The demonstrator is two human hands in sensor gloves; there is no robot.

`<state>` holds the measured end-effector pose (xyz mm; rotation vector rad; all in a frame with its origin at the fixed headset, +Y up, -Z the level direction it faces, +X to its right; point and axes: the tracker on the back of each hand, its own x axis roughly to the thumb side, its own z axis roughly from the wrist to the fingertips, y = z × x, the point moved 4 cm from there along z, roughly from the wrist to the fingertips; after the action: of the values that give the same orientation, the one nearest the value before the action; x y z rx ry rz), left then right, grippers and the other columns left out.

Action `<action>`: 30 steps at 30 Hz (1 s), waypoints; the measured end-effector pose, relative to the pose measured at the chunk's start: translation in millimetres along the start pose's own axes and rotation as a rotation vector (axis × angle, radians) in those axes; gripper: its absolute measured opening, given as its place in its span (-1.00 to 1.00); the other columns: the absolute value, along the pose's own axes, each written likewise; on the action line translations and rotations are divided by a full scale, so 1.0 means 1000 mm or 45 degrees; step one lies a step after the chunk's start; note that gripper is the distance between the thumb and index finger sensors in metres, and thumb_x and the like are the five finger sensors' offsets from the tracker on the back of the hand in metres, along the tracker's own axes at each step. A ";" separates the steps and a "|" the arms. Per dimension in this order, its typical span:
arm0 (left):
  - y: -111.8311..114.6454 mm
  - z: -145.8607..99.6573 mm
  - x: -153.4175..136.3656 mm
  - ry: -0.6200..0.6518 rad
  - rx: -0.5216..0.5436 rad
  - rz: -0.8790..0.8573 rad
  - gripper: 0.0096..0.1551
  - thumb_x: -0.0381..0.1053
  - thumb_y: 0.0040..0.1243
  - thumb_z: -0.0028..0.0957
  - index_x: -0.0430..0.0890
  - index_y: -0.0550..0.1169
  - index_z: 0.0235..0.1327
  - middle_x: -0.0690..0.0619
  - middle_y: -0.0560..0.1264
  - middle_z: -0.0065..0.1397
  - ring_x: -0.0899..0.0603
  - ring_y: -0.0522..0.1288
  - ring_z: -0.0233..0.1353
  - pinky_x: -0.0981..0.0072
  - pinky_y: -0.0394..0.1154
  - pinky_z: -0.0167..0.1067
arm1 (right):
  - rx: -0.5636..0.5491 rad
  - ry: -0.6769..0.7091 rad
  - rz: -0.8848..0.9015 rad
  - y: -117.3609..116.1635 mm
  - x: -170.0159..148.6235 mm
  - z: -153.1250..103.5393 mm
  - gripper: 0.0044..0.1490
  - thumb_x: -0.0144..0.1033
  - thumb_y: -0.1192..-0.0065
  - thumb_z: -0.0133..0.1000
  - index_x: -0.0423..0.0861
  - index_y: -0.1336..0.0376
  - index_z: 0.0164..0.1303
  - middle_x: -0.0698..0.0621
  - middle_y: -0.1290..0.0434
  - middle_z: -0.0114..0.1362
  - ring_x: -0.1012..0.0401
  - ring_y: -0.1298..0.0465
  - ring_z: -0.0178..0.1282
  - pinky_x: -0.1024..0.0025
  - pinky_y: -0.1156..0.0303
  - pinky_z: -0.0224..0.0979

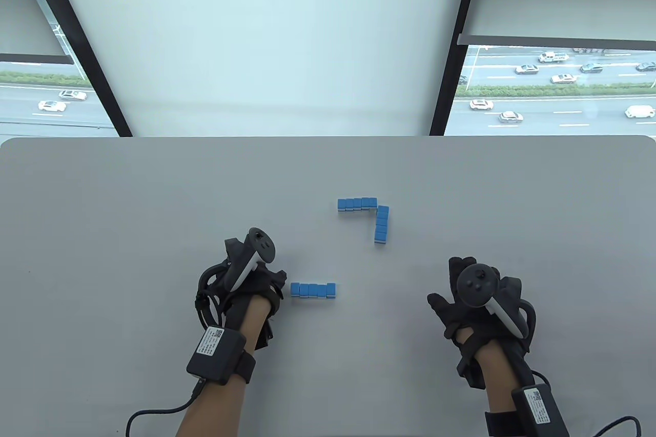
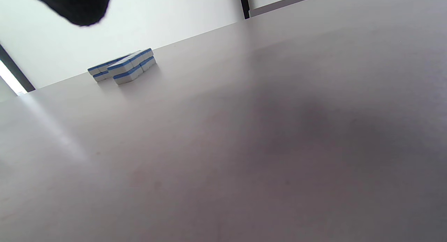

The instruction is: Build mahjong tile wall

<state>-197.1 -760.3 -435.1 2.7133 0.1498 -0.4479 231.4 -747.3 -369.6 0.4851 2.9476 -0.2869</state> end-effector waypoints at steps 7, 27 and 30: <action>0.001 0.001 0.002 0.014 -0.004 0.001 0.05 0.44 0.24 -0.06 0.05 0.15 0.63 -0.16 0.06 0.70 -0.55 0.31 0.47 -0.50 0.36 0.26 | 0.006 0.002 -0.002 -0.001 0.001 0.000 0.11 0.37 -0.05 -0.05 0.15 0.29 0.55 0.07 0.28 0.69 -0.26 0.26 0.61 -0.36 0.36 0.43; 0.004 0.001 0.008 0.024 -0.016 0.018 0.11 0.37 0.34 -0.06 -0.03 0.11 0.62 -0.24 0.03 0.67 -0.61 0.29 0.46 -0.44 0.42 0.23 | 0.004 0.006 -0.015 -0.001 0.002 0.000 0.10 0.35 -0.06 -0.05 0.14 0.29 0.55 0.06 0.27 0.69 -0.26 0.26 0.61 -0.35 0.37 0.43; 0.004 0.001 0.009 0.024 -0.014 0.033 0.12 0.37 0.35 -0.07 -0.03 0.10 0.62 -0.24 0.03 0.67 -0.61 0.29 0.45 -0.41 0.44 0.22 | 0.005 0.003 -0.017 -0.001 0.002 0.000 0.10 0.35 -0.06 -0.05 0.14 0.28 0.55 0.07 0.27 0.69 -0.26 0.25 0.61 -0.35 0.37 0.43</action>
<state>-188.5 -764.5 -437.6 2.7059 0.1220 -0.4132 229.1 -747.8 -369.8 0.4664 2.9545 -0.2937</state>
